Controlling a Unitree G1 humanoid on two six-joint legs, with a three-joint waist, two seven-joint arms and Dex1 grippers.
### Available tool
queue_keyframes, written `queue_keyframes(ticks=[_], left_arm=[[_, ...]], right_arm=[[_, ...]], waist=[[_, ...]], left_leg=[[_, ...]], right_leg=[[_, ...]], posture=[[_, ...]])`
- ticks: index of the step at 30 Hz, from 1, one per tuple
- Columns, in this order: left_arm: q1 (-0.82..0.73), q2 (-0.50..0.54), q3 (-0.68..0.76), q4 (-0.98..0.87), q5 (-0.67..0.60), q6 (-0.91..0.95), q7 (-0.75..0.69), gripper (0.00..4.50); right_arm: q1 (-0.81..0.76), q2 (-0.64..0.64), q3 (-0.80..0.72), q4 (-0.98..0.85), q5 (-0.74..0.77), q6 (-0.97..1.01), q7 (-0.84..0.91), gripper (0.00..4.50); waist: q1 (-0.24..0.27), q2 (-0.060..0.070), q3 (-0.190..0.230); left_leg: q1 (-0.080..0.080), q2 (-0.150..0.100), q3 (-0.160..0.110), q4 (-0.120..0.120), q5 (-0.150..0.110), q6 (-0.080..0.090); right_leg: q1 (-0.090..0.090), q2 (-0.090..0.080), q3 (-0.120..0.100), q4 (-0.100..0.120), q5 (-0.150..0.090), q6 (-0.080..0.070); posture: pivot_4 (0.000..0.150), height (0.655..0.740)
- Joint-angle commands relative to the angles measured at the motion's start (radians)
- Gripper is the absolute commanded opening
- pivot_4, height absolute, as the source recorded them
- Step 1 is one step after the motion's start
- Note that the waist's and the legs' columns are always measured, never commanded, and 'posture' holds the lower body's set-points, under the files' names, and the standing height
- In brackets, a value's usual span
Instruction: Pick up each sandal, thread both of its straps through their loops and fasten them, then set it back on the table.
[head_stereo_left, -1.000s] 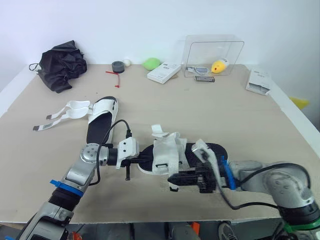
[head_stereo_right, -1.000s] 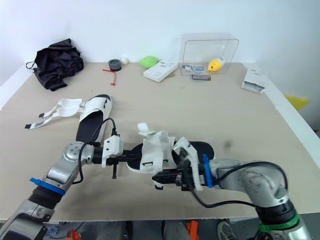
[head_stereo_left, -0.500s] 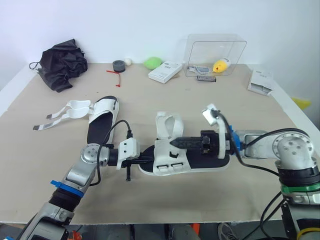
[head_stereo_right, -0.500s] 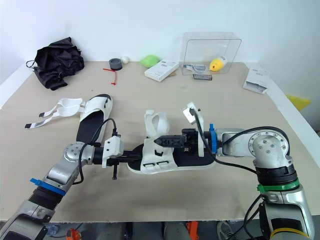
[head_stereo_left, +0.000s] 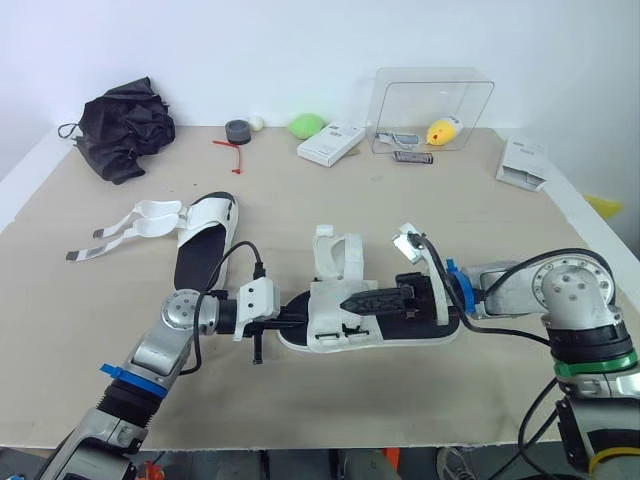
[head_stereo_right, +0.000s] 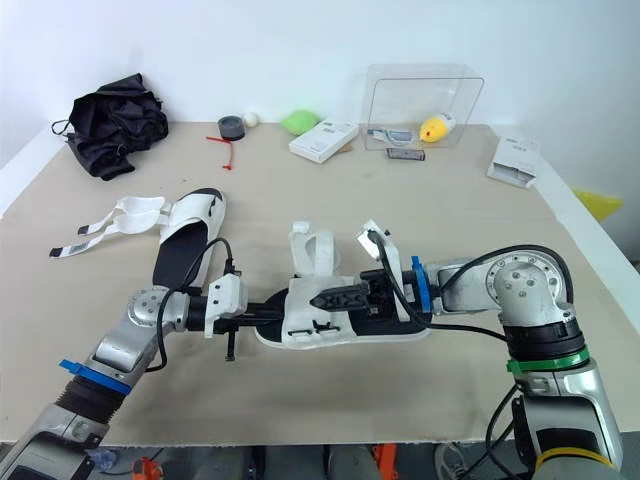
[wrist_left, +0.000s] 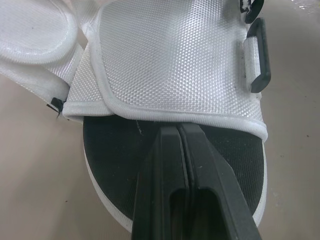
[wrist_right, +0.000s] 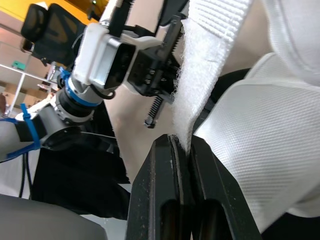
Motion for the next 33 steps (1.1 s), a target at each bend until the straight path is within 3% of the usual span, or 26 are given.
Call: queue_keyframes(ticks=[1, 18, 27, 33], left_arm=[[0.052, 0.027, -0.057, 0.067, 0.065, 0.061, -0.007, 0.0], [0.064, 0.033, -0.055, 0.055, 0.063, 0.066, -0.005, 0.0], [0.06, 0.037, -0.056, 0.056, 0.063, 0.065, -0.007, 0.0], [0.064, 0.042, -0.057, 0.052, 0.062, 0.065, -0.008, 0.0]], right_arm=[[-0.018, -0.021, 0.032, 0.008, -0.085, 0.025, 0.063, 0.07], [-0.04, -0.077, 0.09, -0.048, -0.295, -0.003, 0.367, 0.07], [0.035, -0.136, 0.14, -0.231, -0.344, -0.129, 0.571, 0.07], [0.084, -0.131, 0.269, -0.252, -0.541, -0.248, 0.535, 0.07]], waist=[[0.0, 0.0, 0.0], [0.0, 0.0, 0.0], [0.003, 0.0, 0.0], [0.002, 0.001, -0.004]], left_leg=[[0.0, 0.0, 0.0, 0.0, 0.0, 0.0], [-0.001, -0.001, 0.0, 0.0, -0.001, 0.002], [-0.001, -0.003, -0.002, 0.0, -0.003, 0.002], [0.001, -0.003, -0.003, 0.0, -0.003, 0.002]], right_leg=[[0.0, 0.0, 0.0, 0.0, 0.0, 0.0], [0.0, -0.001, -0.001, 0.0, -0.001, 0.001], [0.0, -0.004, -0.003, -0.001, -0.001, 0.001], [0.002, -0.004, -0.005, -0.001, -0.001, 0.001]], posture=[[0.15, 0.74], [0.15, 0.74], [0.15, 0.74], [0.15, 0.74]])
